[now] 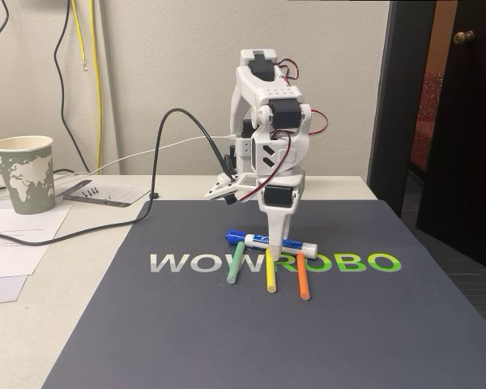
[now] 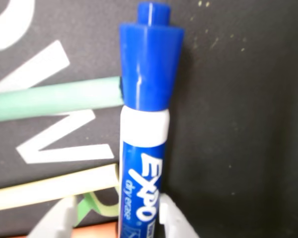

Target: Pick up the blue marker.

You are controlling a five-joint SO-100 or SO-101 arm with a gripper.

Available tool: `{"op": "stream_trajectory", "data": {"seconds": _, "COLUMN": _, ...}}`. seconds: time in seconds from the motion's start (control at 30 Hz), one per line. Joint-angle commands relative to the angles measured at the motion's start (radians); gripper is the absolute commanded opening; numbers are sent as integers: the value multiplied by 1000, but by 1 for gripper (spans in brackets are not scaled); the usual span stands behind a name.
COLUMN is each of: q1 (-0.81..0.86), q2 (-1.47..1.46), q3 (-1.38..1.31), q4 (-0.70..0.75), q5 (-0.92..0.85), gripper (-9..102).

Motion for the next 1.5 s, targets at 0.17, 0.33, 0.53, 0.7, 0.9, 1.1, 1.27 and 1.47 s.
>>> {"op": "stream_trajectory", "data": {"seconds": 0.17, "q1": 9, "q2": 11, "q3": -11, "q4": -3, "q5": 14, "gripper": 10}}
{"op": "stream_trajectory", "data": {"seconds": 0.33, "q1": 9, "q2": 11, "q3": -11, "q4": -3, "q5": 14, "gripper": 9}}
{"op": "stream_trajectory", "data": {"seconds": 0.53, "q1": 11, "q2": 11, "q3": -11, "q4": -2, "q5": 15, "gripper": 7}}
{"op": "stream_trajectory", "data": {"seconds": 0.7, "q1": 11, "q2": 11, "q3": -11, "q4": -2, "q5": 15, "gripper": 7}}
{"op": "stream_trajectory", "data": {"seconds": 0.9, "q1": 14, "q2": 21, "q3": -11, "q4": -12, "q5": 20, "gripper": 4}}
{"op": "stream_trajectory", "data": {"seconds": 1.1, "q1": 18, "q2": 72, "q3": -6, "q4": 11, "q5": 20, "gripper": 4}}
{"op": "stream_trajectory", "data": {"seconds": 1.27, "q1": 25, "q2": 127, "q3": 2, "q4": 44, "q5": 15, "gripper": 4}}
{"op": "stream_trajectory", "data": {"seconds": 1.47, "q1": 28, "q2": 342, "q3": 210, "q4": -40, "q5": -11, "gripper": 4}}
